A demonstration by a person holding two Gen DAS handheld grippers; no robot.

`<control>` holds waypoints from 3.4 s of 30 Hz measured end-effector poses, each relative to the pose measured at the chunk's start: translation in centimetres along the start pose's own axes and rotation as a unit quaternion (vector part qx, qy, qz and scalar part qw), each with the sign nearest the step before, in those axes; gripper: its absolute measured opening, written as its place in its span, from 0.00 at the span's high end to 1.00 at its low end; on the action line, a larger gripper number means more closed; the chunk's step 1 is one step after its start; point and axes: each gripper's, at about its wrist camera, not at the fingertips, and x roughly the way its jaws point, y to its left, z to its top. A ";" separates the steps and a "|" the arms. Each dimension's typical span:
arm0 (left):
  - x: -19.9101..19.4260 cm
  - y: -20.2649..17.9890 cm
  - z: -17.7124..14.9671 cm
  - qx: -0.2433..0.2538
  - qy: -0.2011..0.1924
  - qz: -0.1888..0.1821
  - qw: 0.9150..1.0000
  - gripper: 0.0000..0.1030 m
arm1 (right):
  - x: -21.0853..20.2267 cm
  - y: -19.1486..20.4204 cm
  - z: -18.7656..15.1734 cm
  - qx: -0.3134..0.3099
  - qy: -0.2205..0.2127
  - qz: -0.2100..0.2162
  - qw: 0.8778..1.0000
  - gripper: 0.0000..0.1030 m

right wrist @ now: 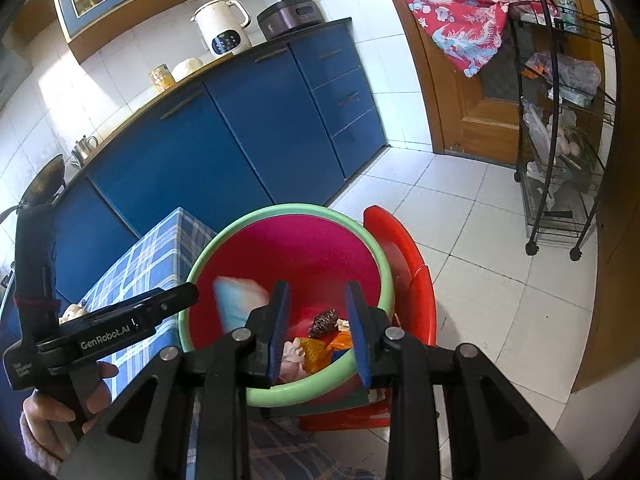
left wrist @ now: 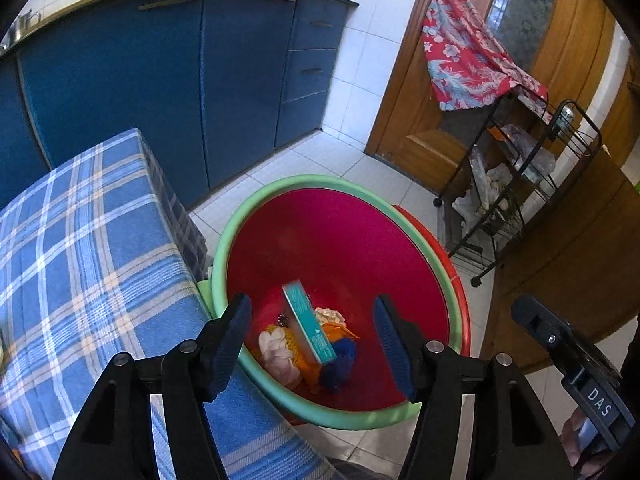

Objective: Collect trash
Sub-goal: 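Carry the box and blue cloth over the red basin and open both tools, then move both open tools back over the table, then grasp the orange tied cloth bundle with the left tool and lift it, then lower the right tool onto the blue plastic piece and grasp it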

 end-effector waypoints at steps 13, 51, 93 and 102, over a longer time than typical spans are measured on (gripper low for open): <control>-4.3 2.3 -1.4 -0.031 -0.024 0.008 0.999 0.37 | -1.6 2.2 -0.5 -0.015 -0.007 0.019 1.000 0.60; -18.5 17.0 -11.7 -0.193 -0.081 0.148 0.967 0.37 | -3.8 13.6 -5.0 -0.101 0.030 0.099 0.989 0.44; -15.9 22.2 -18.4 -0.246 -0.050 0.149 0.956 0.77 | -1.3 20.1 -8.5 -0.163 0.080 0.120 0.976 0.43; -18.2 23.4 -18.9 -0.268 -0.078 0.142 0.950 0.85 | -0.7 22.5 -9.3 -0.180 0.091 0.133 0.970 0.43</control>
